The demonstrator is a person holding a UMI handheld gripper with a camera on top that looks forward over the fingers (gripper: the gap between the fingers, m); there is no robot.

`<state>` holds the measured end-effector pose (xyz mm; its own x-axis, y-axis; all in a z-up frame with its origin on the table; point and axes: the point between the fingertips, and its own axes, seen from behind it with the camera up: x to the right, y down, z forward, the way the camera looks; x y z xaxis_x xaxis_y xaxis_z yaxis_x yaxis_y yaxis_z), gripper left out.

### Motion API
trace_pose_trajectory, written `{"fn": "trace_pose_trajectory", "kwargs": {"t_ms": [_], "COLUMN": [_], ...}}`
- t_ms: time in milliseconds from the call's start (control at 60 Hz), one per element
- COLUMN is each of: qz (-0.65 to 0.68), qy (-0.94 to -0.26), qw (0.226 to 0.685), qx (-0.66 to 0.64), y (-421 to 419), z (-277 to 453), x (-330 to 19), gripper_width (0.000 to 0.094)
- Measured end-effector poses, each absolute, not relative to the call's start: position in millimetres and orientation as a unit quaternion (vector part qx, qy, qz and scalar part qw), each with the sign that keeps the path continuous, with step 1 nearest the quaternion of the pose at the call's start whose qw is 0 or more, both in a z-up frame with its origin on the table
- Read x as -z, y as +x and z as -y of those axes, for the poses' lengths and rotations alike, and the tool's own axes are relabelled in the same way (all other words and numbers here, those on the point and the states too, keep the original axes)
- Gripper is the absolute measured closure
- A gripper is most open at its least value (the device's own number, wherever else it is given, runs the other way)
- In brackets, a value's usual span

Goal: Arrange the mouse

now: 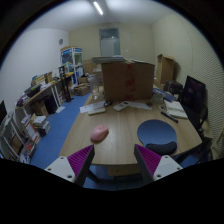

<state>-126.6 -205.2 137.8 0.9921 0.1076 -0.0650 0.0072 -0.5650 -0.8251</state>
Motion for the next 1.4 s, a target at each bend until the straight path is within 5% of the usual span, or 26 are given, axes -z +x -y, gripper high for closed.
{"fn": "trace_pose_trajectory", "kwargs": {"t_ms": [283, 733, 767, 917, 983, 1167, 1317, 1400], "qz": [0.043, 0.088, 0.086, 0.066, 0.055, 0.062, 0.081, 0.079], "qy": [-0.885, -0.894, -0.896, -0.887, -0.887, -0.897, -0.906, -0.884], "qw": [0.457, 0.436, 0.432, 0.455, 0.457, 0.434, 0.403, 0.447], "qx": [-0.077, -0.062, -0.052, -0.043, -0.043, -0.059, -0.097, -0.117], "y": [-161, -240, -238, -237, -237, -239, -247, -230], "z": [181, 64, 55, 14, 4, 1, 11, 0], "x": [-109, 8, 16, 13, 14, 16, 7, -53], "gripper_width": [0.0105, 0.0119, 0.0053, 0.0146, 0.0354, 0.053, 0.0566, 0.0568]}}
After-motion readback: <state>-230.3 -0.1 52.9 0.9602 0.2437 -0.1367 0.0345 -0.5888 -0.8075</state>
